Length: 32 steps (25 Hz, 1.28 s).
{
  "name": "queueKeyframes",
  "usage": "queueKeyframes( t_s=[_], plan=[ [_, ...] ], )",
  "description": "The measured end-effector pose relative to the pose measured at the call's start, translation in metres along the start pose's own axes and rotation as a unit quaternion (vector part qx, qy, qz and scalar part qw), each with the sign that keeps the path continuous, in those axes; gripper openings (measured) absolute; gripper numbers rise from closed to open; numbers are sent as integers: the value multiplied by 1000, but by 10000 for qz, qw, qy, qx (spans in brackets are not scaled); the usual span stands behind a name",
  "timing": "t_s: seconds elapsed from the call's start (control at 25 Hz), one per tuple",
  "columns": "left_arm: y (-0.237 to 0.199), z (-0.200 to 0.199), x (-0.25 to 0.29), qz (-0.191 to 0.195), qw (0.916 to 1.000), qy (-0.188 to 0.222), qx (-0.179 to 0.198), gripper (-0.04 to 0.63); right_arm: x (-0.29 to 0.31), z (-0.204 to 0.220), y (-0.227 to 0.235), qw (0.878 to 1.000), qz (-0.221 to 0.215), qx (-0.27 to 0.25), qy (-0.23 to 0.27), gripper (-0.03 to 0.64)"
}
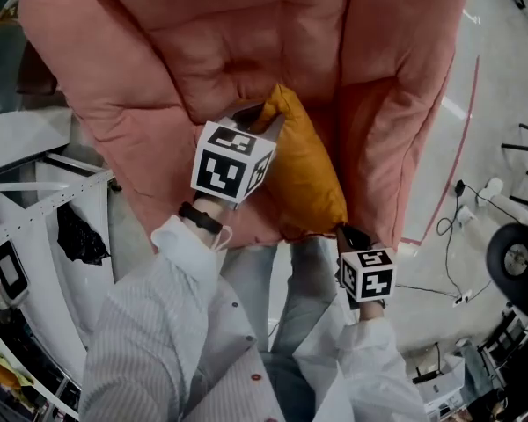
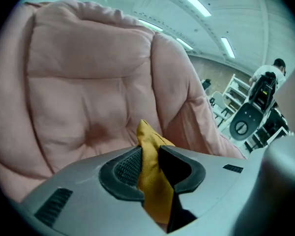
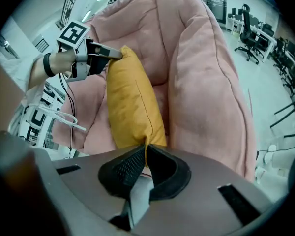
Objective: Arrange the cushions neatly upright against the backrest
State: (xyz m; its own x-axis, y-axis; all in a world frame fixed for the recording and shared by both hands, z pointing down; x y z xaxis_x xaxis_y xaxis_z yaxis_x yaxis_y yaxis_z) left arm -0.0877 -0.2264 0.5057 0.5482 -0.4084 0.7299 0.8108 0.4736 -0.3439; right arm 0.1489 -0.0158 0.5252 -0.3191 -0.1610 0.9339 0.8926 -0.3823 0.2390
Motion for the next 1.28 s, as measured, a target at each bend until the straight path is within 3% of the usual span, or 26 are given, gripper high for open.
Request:
queueKeyframes(
  t_s=[0.28,0.64,0.92,1.28],
  plan=[
    [-32,21,-66,-598,9924,444,-984,115,-18,-51,6,9958,229,-858,226,23],
    [-55,41,-121,-1181,9701,868,-1933,109,-30,-141,11,9791,547,-1899,482,23],
    [-68,45,-137,-1291,9599,756,-2373,101,-22,-205,17,9647,641,-2502,511,23],
    [-58,54,-138,-1164,9514,388,-2825,86,-13,-239,31,9552,598,-2874,371,23]
  ],
)
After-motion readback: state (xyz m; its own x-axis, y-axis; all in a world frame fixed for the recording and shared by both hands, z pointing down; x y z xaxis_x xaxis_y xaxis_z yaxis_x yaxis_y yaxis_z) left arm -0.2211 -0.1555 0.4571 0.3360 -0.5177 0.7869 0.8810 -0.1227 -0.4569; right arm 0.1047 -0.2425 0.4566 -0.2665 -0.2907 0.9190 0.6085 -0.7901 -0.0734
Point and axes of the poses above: the fingertips, and each gripper's own axes: x forward along the fingers, y to its right, z out of its underside, the point moved 10 cm from there along -x, backward along the fingers, and after that the axes turned 6 degrees about -x, right-handed, at the moved point
